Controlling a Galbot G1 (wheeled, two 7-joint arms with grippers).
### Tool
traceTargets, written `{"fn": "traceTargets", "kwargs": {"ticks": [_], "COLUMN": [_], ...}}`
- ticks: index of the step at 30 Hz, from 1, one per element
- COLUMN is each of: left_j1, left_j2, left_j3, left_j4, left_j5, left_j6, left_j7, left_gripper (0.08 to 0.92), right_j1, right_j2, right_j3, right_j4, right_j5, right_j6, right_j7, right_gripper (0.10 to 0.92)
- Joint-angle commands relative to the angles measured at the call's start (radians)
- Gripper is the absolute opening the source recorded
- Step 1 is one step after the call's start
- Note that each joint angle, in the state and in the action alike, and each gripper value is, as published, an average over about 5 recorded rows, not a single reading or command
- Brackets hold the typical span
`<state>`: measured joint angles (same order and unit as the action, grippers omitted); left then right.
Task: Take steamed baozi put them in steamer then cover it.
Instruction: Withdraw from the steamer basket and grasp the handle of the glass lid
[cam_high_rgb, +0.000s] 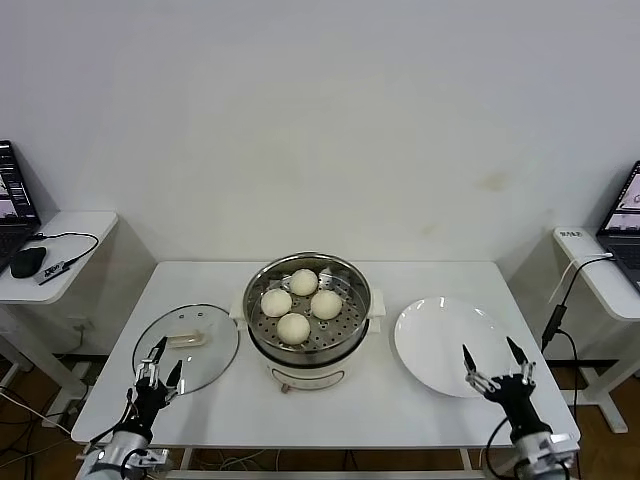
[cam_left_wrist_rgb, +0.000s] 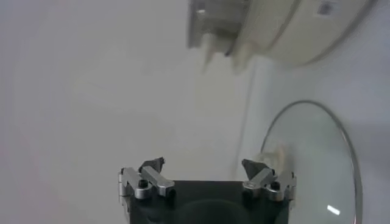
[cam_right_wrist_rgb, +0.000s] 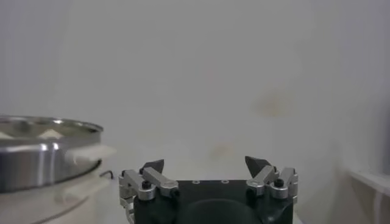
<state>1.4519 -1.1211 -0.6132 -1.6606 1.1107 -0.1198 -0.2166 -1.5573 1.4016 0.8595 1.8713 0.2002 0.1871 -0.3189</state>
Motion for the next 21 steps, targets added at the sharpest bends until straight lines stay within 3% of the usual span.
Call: {"fn": "traceTargets", "kwargs": {"ticks": [1,21], "left_j1": [-0.225,-0.457], "left_j2": [0.056,0.044], "left_j3": [0.078,0.161], "left_j4": [0.211,0.478], "left_j5": [0.122,0.109], "left_j6": [-0.011,-0.012], "left_j7": [0.015,0.018], "left_gripper": [0.823,0.823], "right_j1": [-0.080,-0.098], "right_j2": [0.062,0.095], "right_j3": [0.056,0.053], "right_j4": [-0.010,-0.015], "right_j5": [-0.027,-0.047], "right_j6": [0.032,0.043], "right_j7": [-0.012,-0.023], "right_gripper": [0.823,0.823]}}
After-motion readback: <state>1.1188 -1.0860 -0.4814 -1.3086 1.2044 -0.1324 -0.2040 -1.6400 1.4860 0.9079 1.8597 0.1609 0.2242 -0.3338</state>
